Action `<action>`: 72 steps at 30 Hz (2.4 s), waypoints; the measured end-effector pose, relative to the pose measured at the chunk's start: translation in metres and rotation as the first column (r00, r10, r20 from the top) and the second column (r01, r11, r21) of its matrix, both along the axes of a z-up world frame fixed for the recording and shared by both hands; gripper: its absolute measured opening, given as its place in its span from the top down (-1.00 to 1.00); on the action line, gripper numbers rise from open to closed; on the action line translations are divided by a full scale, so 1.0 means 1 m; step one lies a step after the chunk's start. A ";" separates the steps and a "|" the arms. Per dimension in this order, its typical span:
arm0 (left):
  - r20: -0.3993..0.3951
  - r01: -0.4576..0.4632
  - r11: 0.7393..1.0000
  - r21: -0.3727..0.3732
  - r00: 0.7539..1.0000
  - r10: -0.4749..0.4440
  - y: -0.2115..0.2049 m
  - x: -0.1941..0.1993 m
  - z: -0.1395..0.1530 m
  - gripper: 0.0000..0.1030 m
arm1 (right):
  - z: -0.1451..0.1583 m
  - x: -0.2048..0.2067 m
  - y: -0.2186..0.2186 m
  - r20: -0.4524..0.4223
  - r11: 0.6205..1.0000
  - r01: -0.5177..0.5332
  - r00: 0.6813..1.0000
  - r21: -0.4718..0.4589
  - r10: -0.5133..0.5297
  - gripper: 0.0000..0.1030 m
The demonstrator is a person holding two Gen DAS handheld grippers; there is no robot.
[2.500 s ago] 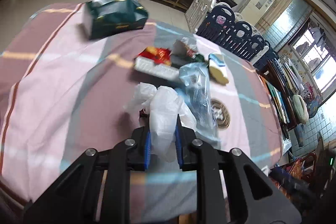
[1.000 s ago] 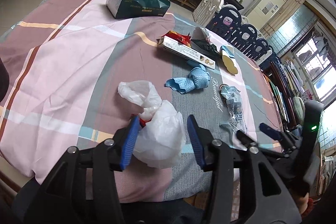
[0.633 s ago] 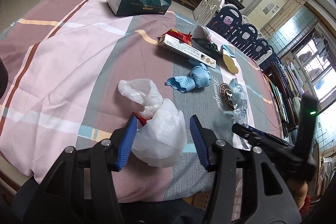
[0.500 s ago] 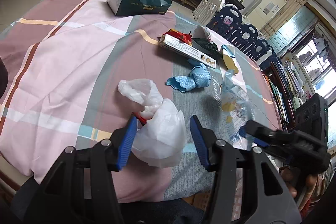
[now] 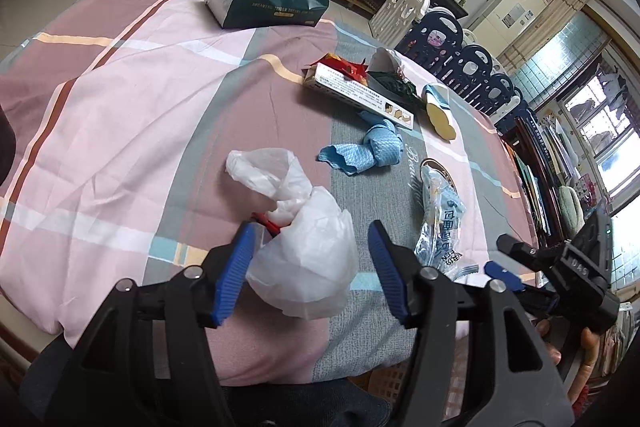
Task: Collect trash
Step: 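Lift the white bag with the left tool while the right tool lifts the clear wrapper, then carry the white bag and clear wrapper over the bin and open both tools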
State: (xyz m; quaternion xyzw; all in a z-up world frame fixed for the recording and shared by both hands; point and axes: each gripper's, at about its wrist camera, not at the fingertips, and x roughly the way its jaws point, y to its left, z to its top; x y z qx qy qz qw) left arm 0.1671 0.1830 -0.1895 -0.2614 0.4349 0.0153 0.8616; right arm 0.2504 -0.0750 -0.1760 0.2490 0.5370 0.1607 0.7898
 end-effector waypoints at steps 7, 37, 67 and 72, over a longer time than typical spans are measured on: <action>-0.011 -0.004 1.000 -0.001 1.000 0.004 -0.001 0.001 -0.001 -0.38 | 0.001 -0.003 0.075 0.074 0.904 -0.153 0.977 -0.399 0.198 -0.53; 0.078 0.081 0.994 0.073 0.993 -0.086 -0.033 -0.011 0.027 0.55 | 0.082 -0.071 -0.001 0.237 0.936 -0.086 0.956 -0.341 0.174 0.46; -0.171 0.145 0.987 0.063 0.976 -0.133 -0.056 0.059 -0.015 -0.36 | 0.046 -0.090 -0.014 0.168 0.929 -0.109 0.970 -0.354 0.178 0.46; -0.181 0.174 0.980 0.098 0.971 -0.155 -0.064 0.055 -0.016 0.46 | 0.051 -0.092 -0.016 0.185 0.932 -0.114 0.965 -0.344 0.186 0.46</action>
